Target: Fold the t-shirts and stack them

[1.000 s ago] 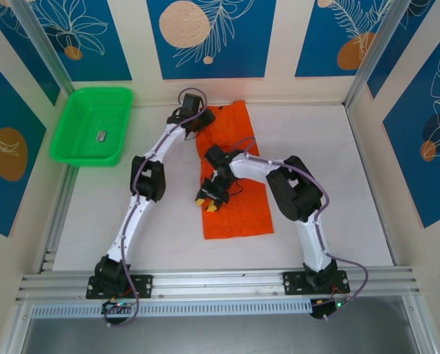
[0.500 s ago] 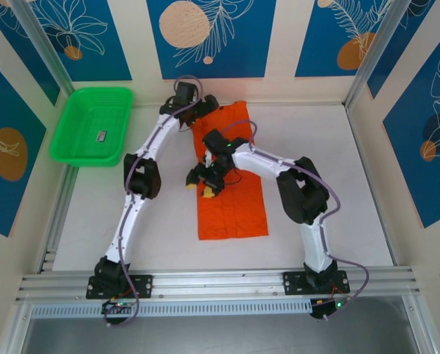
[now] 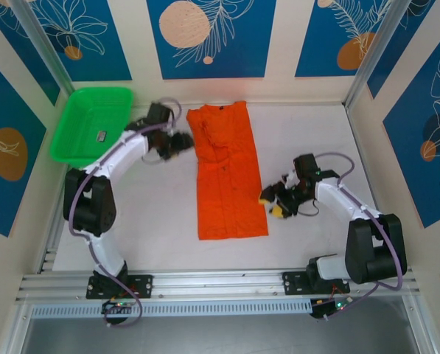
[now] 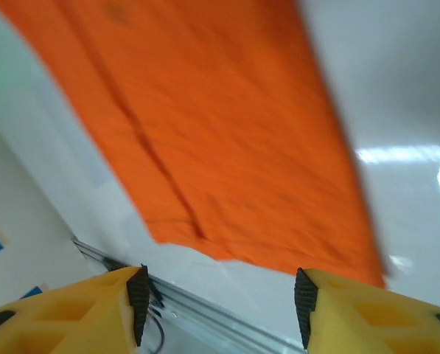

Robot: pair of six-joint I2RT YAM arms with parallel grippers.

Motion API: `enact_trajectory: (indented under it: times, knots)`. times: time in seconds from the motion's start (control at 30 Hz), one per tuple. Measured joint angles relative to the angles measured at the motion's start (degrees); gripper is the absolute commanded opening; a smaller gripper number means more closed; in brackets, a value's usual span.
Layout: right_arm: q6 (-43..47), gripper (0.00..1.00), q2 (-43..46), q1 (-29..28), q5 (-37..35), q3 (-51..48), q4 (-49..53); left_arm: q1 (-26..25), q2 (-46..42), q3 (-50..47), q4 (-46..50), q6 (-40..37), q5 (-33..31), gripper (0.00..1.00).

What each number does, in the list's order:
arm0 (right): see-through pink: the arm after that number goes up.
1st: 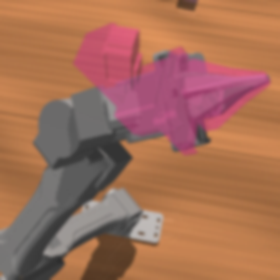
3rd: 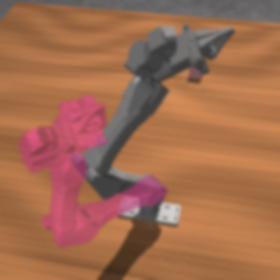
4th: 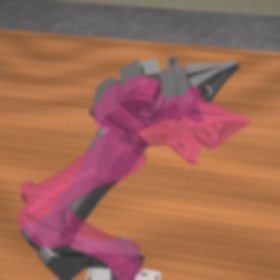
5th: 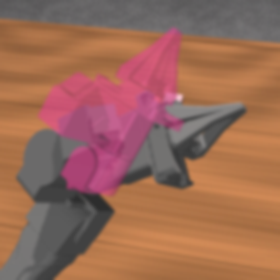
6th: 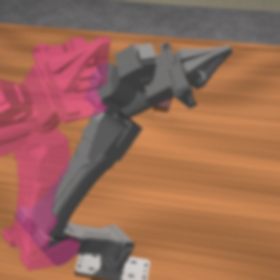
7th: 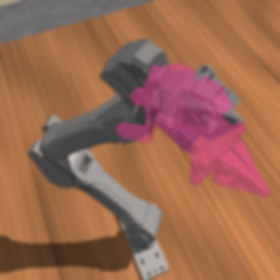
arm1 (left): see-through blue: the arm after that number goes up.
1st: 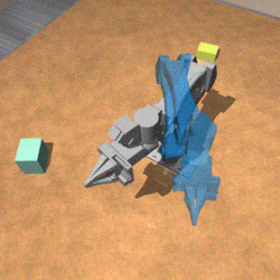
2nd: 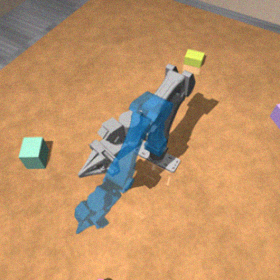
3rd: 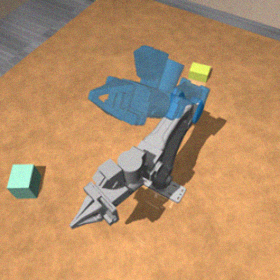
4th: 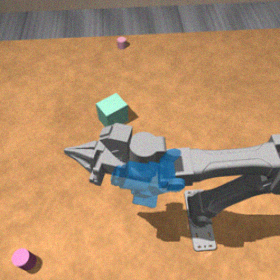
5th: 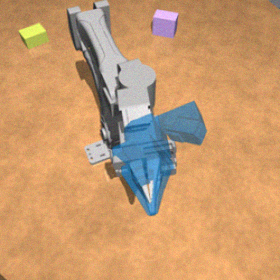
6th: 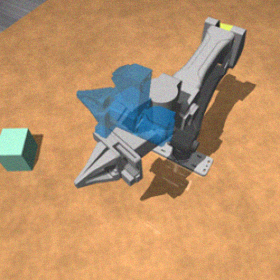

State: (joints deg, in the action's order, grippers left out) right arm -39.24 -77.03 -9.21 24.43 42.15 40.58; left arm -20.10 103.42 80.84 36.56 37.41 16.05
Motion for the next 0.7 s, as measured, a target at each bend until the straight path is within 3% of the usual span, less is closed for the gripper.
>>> enact_trajectory:
  times: [0.1,0.23,0.43,0.6,0.7]
  knots:
    - [0.8,0.50,0.0,-0.2,0.6,-3.4,1.3,-2.3,-2.5,-13.8,1.4,-2.2,4.8,0.60]
    - [1.1,0.46,-1.0,-0.2,0.2,-4.4,1.2,-5.5,-6.1,-22.8,3.0,-5.1,11.1,0.60]
    - [1.6,0.41,-7.2,-0.3,-1.5,-4.4,1.5,-10.5,-10.0,-28.8,1.8,-6.5,18.0,0.60]
    - [1.9,0.41,-10.4,-2.0,-2.6,-3.5,2.1,-12.3,-8.4,-29.3,-0.5,-6.6,22.0,0.56]
    - [2.4,0.35,-11.6,-3.3,-3.3,-2.5,2.1,-12.3,-5.9,-30.1,-1.4,-7.0,23.0,0.55]
